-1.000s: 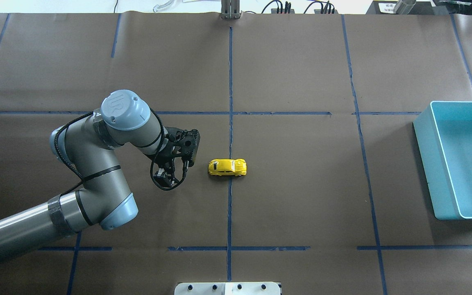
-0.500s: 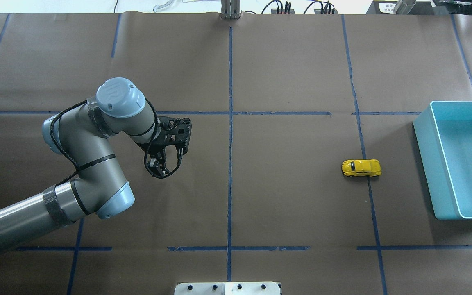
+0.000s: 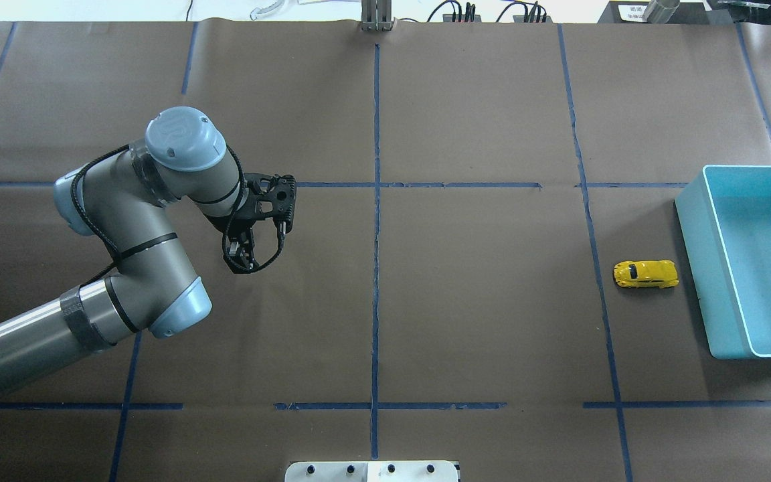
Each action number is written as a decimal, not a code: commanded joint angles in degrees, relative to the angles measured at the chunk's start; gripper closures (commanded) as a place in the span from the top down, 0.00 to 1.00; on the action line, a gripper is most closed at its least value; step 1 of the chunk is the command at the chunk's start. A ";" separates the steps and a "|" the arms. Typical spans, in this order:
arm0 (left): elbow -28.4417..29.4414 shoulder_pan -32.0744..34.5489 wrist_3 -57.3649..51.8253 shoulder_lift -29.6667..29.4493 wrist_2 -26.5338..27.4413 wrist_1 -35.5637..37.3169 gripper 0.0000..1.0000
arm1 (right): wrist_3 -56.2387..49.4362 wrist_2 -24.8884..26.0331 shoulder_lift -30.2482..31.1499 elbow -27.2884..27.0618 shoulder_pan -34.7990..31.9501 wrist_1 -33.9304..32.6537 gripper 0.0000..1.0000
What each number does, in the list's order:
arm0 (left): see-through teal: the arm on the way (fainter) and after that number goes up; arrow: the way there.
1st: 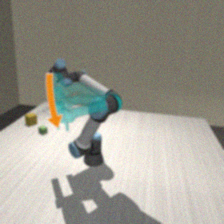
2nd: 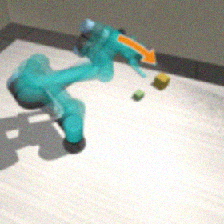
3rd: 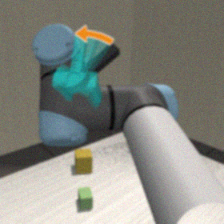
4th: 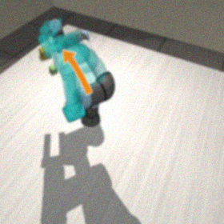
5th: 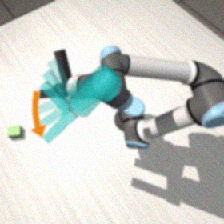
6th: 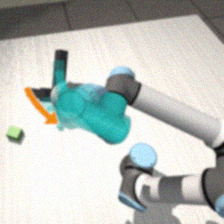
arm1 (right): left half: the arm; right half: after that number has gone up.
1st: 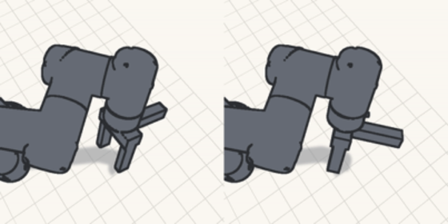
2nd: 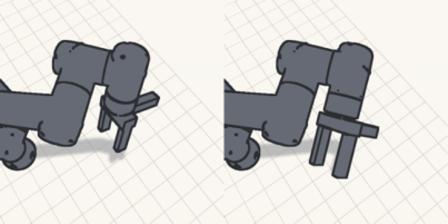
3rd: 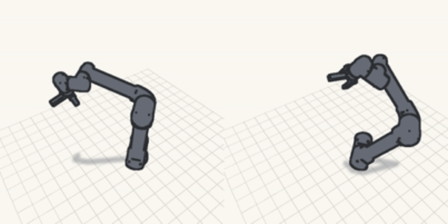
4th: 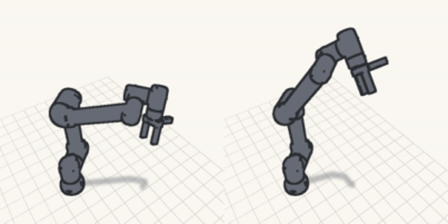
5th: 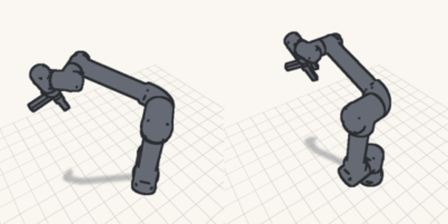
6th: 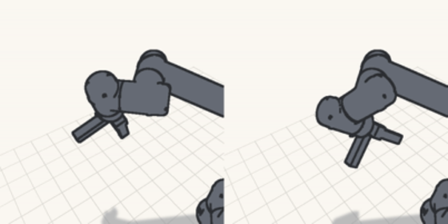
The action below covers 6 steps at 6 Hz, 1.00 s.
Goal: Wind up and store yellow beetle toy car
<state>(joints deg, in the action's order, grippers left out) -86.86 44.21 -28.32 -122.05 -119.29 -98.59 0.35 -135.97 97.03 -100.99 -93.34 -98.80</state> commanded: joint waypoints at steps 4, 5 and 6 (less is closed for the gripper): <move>1.08 13.15 0.11 4.95 -4.81 7.36 1.00 | 0.00 -0.35 0.00 -0.18 0.00 0.01 1.00; 1.16 19.54 0.20 9.25 -7.68 7.53 1.00 | -0.09 -1.48 -0.09 -0.44 0.00 0.09 1.00; 1.60 25.17 0.29 15.03 -13.28 7.45 1.00 | -0.17 -1.50 -1.13 -1.57 1.31 0.10 1.00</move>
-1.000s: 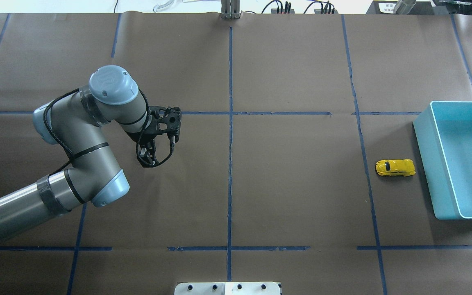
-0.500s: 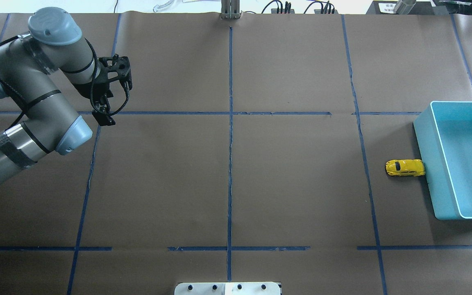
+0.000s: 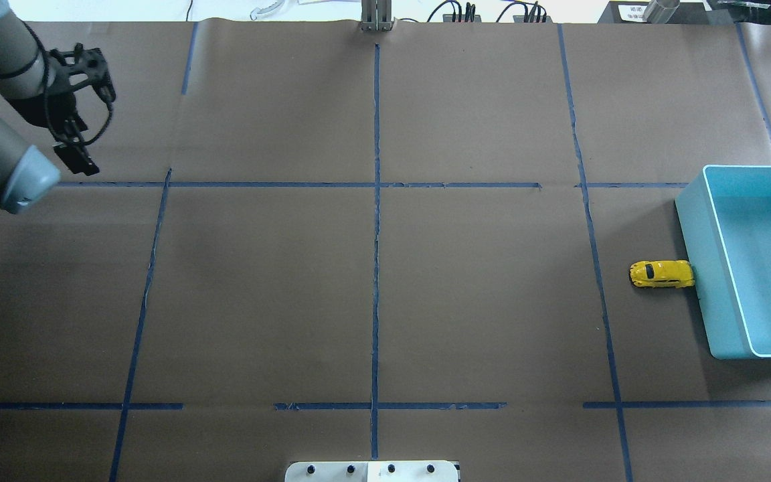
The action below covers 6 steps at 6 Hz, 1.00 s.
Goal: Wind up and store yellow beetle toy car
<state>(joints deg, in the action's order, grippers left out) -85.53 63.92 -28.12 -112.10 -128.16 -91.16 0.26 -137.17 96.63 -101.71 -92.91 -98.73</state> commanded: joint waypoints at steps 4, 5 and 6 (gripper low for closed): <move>0.10 25.95 2.69 14.00 -4.73 12.57 1.00 | 0.09 2.61 -9.78 -10.42 12.91 -0.33 1.00; 0.10 26.34 15.16 14.36 -4.65 12.49 1.00 | 0.01 3.39 -11.19 -12.44 18.50 -0.32 1.00; 0.02 26.35 17.63 14.28 -4.64 12.49 1.00 | -0.26 4.19 -11.37 -14.55 23.51 -0.32 1.00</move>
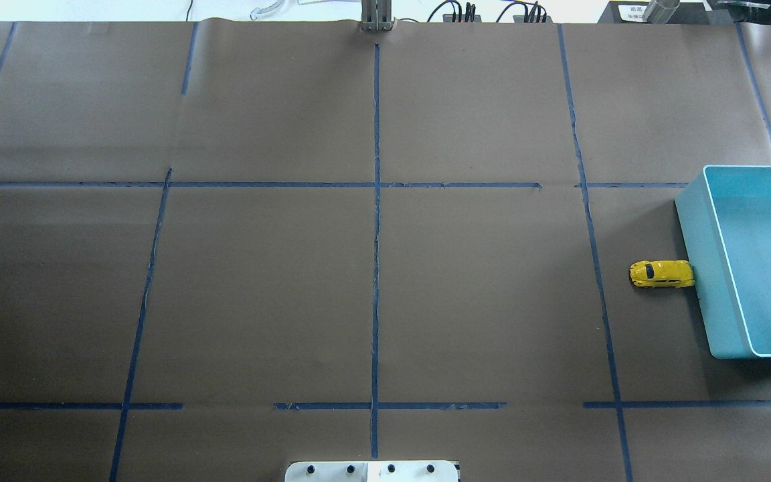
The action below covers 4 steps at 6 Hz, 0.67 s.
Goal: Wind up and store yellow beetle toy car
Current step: 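Move the right gripper down to the car beside the blue bin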
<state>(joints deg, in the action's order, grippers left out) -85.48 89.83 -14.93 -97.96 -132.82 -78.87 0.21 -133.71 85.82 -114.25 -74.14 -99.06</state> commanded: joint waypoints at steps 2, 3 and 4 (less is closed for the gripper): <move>-0.12 0.35 4.56 0.05 -0.07 0.30 1.00 | -9.46 11.04 -0.83 -1.59 21.84 3.58 1.00; 0.14 0.35 4.56 0.22 -1.03 0.38 1.00 | -12.57 14.67 0.04 1.46 24.45 12.40 1.00; 0.23 0.43 4.56 0.23 -1.65 0.38 1.00 | -20.87 14.88 1.09 6.28 25.35 19.36 1.00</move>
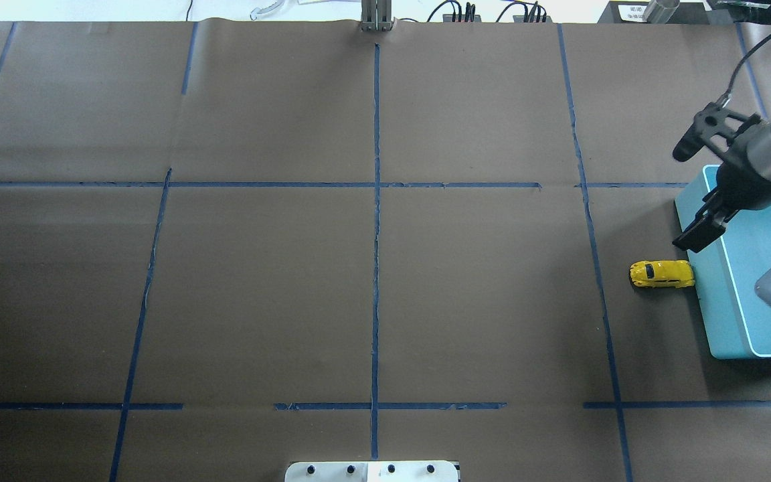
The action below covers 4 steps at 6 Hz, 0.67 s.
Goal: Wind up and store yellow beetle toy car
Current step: 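Move the right gripper down to the car beside the blue bin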
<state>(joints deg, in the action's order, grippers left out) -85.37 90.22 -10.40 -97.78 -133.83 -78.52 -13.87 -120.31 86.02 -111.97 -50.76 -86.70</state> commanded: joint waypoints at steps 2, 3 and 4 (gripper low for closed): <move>0.02 -0.04 0.03 -0.04 -0.73 0.03 1.00 | -14.66 2.00 5.62 5.80 5.12 13.11 1.00; -0.24 -0.04 0.03 -0.04 -0.73 0.03 1.00 | -15.13 3.92 6.35 5.36 6.62 13.74 1.00; -0.33 -0.04 0.03 -0.04 -0.73 0.03 1.00 | -16.78 4.03 8.01 4.14 6.72 13.84 1.00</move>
<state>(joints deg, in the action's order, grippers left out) -85.58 90.18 -10.37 -97.82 -134.55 -78.49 -29.12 -116.82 92.50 -106.93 -44.58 -73.31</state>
